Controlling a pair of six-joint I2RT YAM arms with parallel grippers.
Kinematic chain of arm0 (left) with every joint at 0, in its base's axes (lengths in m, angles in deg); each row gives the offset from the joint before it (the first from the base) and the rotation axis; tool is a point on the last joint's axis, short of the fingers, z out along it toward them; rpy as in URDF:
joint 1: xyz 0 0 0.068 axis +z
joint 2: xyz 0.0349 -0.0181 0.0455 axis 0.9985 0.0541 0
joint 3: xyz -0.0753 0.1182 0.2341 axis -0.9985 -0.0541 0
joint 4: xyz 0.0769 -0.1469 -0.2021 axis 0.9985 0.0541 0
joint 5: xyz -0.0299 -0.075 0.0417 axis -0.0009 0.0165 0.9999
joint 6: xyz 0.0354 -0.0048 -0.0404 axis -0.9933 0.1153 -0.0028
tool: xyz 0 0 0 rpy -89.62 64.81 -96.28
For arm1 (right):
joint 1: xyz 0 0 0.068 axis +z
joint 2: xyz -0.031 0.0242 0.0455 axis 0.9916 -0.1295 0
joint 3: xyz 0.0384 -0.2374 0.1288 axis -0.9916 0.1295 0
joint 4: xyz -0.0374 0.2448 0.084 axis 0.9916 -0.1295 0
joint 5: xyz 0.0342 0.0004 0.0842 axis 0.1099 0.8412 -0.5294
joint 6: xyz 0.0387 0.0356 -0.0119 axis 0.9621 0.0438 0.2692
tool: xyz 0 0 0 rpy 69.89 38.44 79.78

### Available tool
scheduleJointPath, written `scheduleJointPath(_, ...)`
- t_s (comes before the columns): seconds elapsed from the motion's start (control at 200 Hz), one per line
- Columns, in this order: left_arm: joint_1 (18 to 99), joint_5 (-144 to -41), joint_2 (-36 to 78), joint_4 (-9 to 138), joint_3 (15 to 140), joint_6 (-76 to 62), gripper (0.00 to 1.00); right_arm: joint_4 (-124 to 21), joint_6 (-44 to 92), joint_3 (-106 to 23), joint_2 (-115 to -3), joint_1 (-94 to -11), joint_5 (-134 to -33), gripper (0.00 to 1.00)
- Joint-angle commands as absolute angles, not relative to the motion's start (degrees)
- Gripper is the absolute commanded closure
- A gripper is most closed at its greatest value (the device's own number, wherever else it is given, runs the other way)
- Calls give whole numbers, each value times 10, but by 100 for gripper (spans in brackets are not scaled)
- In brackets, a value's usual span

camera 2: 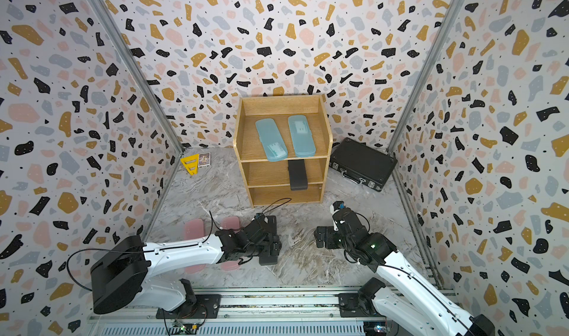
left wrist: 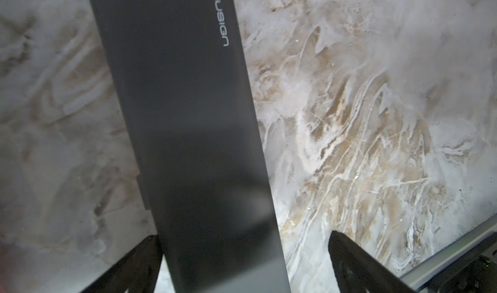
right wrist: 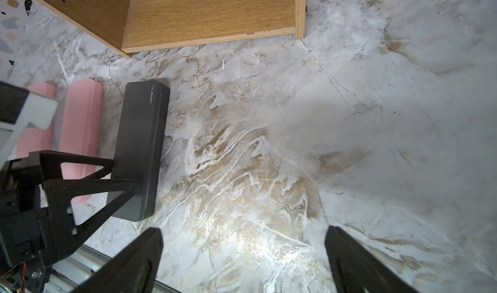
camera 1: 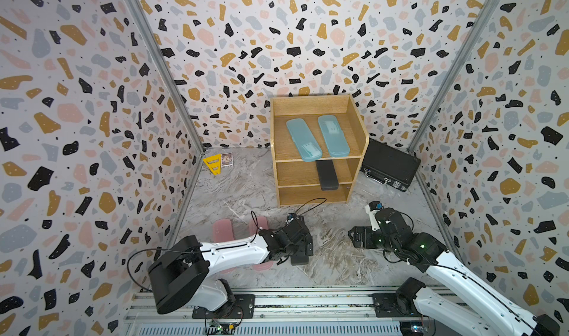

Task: Place the pencil cases on the shelf according to color
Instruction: Pick up the pencil case from the center of the board.

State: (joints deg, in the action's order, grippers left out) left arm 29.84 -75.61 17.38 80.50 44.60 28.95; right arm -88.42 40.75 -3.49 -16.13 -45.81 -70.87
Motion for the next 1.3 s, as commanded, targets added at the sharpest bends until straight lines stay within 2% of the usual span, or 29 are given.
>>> scheduleJointPath(0.0,292,-707,133,815,446,305,0,-897,418,-32,-154,-457,-710,0)
scheduleJointPath(0.215,293,-594,-1,916,407,297,0,-863,463,-10,-164,-446,-734,0)
scheduleJointPath(0.45,321,-552,-84,984,373,286,0,-808,516,-6,-213,-349,-682,0)
scheduleJointPath(0.556,343,-555,-108,993,359,286,0,-786,544,-24,-265,-295,-640,0)
scheduleJointPath(0.666,379,-575,-129,993,346,283,0,-806,631,-48,-316,-238,-538,0)
scheduleJointPath(0.816,429,-618,-155,992,340,271,0,-714,642,-57,-382,-180,-546,0)
scheduleJointPath(1.036,469,-631,-163,997,328,267,0,-734,642,-136,-487,-131,-527,0)
scheduleJointPath(1.291,479,-642,-169,994,314,270,0,-727,639,-180,-565,-106,-541,0)
